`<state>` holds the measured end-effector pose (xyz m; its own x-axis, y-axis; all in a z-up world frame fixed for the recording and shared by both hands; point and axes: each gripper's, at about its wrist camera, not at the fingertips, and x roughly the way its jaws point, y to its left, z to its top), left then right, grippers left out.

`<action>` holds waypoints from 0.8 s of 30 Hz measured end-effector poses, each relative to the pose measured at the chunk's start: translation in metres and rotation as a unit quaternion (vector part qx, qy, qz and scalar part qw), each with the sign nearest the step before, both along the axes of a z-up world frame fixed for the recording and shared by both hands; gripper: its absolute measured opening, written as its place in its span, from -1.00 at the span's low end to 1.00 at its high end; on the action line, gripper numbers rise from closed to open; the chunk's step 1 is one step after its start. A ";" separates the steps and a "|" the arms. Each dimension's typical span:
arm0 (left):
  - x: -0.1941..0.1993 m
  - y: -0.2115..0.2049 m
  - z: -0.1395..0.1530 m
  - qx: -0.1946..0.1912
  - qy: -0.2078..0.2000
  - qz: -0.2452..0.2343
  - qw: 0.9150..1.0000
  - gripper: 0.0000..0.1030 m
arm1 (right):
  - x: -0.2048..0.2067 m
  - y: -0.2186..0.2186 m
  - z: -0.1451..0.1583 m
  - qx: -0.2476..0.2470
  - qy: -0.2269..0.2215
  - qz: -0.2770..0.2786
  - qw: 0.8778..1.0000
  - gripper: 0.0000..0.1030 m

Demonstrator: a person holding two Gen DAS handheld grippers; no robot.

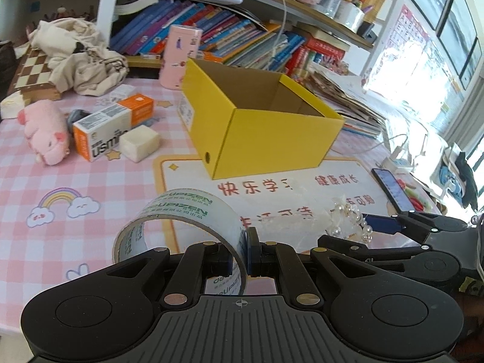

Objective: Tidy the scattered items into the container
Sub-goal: 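Carry the tape roll and pearl accessory with both tools over the yellow box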

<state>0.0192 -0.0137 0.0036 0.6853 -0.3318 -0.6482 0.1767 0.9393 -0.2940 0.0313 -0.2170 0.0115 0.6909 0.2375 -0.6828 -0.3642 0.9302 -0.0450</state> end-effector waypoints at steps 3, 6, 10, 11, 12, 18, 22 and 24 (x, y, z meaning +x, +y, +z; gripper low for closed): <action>0.004 -0.006 0.001 0.001 0.000 -0.007 1.000 -0.87 | 0.002 -0.007 0.000 0.001 0.001 -0.008 1.000 0.26; 0.007 -0.013 0.000 0.002 0.002 -0.015 1.000 -0.87 | 0.003 -0.014 0.000 0.001 0.003 -0.015 1.000 0.26; 0.012 -0.022 -0.001 0.002 0.006 -0.025 1.000 -0.87 | 0.006 -0.024 -0.001 0.002 0.007 -0.025 1.000 0.26; 0.014 -0.024 -0.001 0.002 0.007 -0.028 1.000 -0.87 | 0.007 -0.027 -0.001 0.002 0.008 -0.028 1.000 0.26; 0.016 -0.026 -0.001 0.002 0.007 -0.030 1.000 -0.87 | 0.007 -0.029 -0.001 0.003 0.008 -0.031 0.999 0.26; 0.025 -0.038 -0.002 0.004 0.009 -0.041 0.999 -0.87 | 0.015 -0.040 -0.002 0.002 0.013 -0.039 0.999 0.26; 0.030 -0.044 -0.004 0.006 0.014 -0.045 0.999 -0.87 | 0.020 -0.046 -0.004 0.003 0.018 -0.042 0.999 0.26; 0.032 -0.047 -0.005 0.007 0.017 -0.046 0.999 -0.87 | 0.023 -0.048 -0.005 0.003 0.021 -0.043 0.999 0.26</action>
